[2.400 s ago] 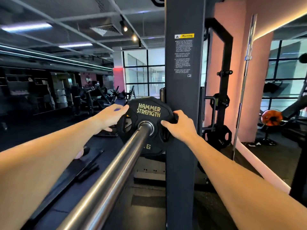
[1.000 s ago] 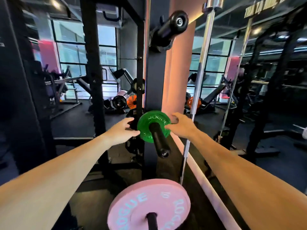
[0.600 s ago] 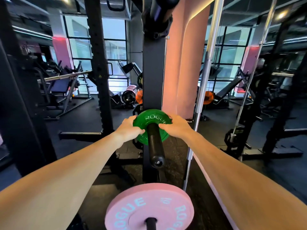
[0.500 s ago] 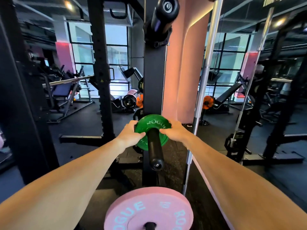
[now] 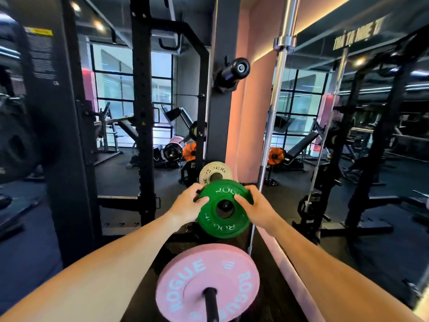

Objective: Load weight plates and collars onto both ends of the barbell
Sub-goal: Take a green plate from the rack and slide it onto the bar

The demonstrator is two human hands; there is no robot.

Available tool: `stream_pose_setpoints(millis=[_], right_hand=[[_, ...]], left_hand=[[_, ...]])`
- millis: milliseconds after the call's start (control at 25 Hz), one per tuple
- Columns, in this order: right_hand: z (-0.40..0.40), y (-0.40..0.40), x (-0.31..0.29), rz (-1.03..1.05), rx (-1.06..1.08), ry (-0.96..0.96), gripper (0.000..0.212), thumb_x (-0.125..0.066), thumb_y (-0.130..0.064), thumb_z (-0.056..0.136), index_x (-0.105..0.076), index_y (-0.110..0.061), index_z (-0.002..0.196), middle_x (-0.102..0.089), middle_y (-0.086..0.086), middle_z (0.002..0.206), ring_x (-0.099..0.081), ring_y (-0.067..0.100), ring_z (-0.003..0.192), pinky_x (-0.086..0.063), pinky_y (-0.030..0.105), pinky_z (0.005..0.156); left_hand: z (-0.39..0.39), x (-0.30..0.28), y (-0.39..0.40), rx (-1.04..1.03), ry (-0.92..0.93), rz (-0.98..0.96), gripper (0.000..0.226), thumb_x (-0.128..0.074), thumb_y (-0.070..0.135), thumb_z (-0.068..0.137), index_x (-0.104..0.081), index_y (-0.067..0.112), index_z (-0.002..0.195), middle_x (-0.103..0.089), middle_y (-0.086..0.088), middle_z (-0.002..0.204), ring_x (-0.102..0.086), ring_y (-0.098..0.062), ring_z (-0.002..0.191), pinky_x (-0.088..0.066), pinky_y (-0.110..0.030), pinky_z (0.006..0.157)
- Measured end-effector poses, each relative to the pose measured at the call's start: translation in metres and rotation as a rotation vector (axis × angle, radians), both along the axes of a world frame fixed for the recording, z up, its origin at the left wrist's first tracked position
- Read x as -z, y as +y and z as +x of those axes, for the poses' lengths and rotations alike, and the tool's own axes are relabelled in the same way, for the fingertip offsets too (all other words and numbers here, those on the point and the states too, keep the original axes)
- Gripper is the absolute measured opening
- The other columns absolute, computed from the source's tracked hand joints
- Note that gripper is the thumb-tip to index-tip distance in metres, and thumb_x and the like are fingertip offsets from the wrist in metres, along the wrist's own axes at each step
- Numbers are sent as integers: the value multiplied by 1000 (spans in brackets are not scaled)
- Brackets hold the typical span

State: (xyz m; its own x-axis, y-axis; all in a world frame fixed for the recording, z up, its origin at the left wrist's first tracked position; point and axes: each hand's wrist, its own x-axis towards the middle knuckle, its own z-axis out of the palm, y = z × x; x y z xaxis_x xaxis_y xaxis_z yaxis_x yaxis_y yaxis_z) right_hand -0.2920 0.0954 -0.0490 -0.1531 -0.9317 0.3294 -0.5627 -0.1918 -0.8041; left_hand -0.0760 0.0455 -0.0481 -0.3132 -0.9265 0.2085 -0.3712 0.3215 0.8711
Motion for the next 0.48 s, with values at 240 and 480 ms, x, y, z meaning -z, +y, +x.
stream_pose_setpoints(millis=[240,480], right_hand=[[113,64,-34,-122,-45,-157,24,-65,-32,97,-58,-14,111,-68,10,110,-65,21,96,-54,40,91],[287,88,-68,-192,-383,-258,15,-68,-22,95,-59,-11,100,-67,12,93,-62,17,81,-55,34,75]], left_hand=[[109,-49,94,-103,95,-71,19,-51,24,104,-58,25,122,-68,-6,119,-68,-30,103,-56,-54,92],[284,-82,169,-345,125,-111,18,-51,19,105,-58,22,122,-69,-13,110,-69,-27,88,-62,-56,75]])
